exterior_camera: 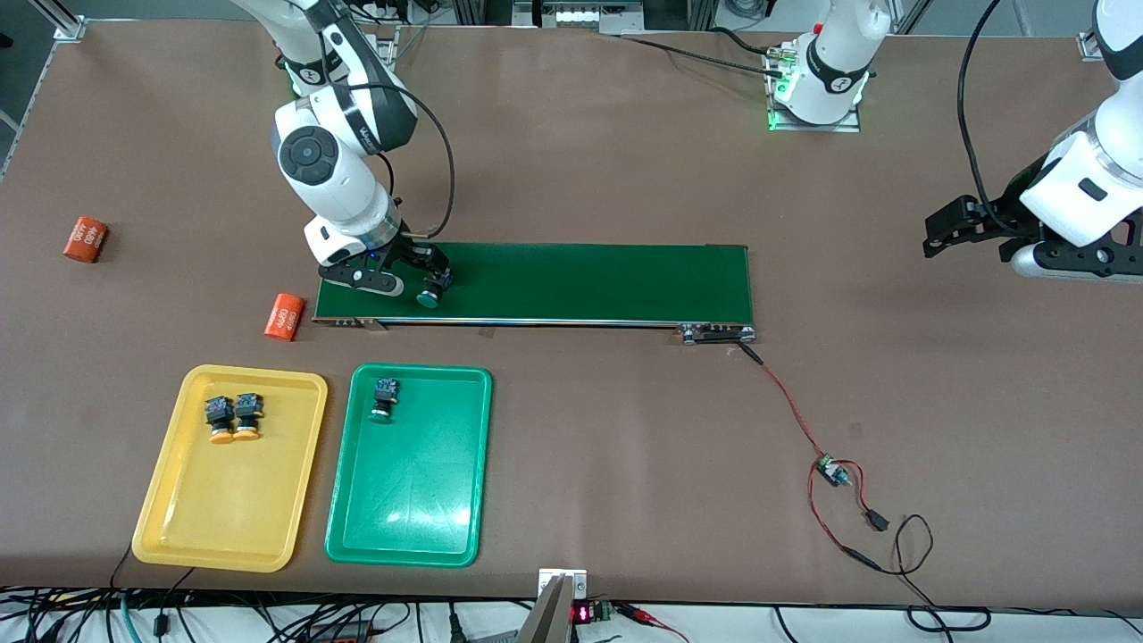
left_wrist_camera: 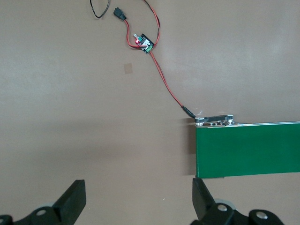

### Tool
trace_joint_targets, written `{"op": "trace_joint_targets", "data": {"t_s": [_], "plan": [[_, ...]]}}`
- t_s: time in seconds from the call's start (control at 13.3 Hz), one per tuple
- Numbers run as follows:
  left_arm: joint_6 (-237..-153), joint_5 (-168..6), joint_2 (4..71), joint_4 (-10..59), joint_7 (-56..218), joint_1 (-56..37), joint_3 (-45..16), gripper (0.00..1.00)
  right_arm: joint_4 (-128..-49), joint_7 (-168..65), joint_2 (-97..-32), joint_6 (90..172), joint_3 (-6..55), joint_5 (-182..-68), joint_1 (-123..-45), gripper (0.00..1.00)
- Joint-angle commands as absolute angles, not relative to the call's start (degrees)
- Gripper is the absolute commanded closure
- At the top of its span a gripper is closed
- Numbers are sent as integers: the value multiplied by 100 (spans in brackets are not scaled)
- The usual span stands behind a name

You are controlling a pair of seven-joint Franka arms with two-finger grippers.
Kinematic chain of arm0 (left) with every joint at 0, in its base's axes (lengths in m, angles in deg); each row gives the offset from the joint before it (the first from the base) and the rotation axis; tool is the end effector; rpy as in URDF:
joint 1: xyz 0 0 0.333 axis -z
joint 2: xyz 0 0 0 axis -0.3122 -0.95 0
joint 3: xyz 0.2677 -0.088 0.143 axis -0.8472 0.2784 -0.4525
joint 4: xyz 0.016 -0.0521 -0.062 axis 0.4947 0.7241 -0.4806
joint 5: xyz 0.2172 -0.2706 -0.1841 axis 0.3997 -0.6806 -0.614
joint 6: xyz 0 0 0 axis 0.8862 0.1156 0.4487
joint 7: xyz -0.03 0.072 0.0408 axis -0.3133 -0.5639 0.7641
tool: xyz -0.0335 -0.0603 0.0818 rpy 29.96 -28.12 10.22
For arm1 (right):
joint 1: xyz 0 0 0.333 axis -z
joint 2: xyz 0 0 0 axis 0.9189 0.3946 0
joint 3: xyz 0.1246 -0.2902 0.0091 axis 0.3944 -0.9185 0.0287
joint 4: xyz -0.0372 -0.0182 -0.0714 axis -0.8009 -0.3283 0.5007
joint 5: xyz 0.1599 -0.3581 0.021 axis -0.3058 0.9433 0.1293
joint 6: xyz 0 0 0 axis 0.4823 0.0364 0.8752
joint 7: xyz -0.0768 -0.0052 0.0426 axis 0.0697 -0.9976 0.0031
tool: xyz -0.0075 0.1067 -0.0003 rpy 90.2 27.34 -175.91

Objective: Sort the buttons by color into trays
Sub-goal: 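Move the right gripper to the belt and grasp the green button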

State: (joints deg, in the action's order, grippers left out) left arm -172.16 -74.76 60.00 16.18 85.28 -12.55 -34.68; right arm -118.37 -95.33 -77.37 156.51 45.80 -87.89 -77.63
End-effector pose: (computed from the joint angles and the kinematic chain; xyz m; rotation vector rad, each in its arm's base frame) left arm 0.5748 -0.0410 0.5868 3.0984 -0.0413 -0.0156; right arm 0.4844 0.2424 0.2853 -3.0656 0.3466 0.0177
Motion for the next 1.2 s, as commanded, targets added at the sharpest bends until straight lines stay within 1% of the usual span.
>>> {"op": "trace_joint_targets", "data": {"t_s": [0.0, 0.6, 0.67, 0.9, 1.05, 1.12], "plan": [[-17127, -7558, 6037, 1564, 8502, -1257, -3463, 0, -11871, -9661, -7632, 15842, 4588, -8657, -7757, 0], [-17127, -7558, 6037, 1564, 8502, -1257, -3463, 0, -11862, -9661, -7351, 16027, 4535, -8429, -7687, 0], [-17127, -7558, 6037, 1564, 8502, -1265, -3463, 0, -11862, -9661, -7324, 16054, 4526, -8420, -7687, 5], [-17127, -7558, 6037, 1564, 8502, -1265, -3463, 0, -11853, -9652, -7254, 16159, 4491, -8305, -7678, 43], [-17127, -7558, 6037, 1572, 8502, -1265, -3463, 0, -11836, -9652, -7227, 16160, 4491, -8305, -7678, 64], [-17127, -7558, 6037, 1564, 8502, -1265, -3463, 0, -11827, -9652, -7227, 16160, 4465, -8305, -7678, 73]]}}
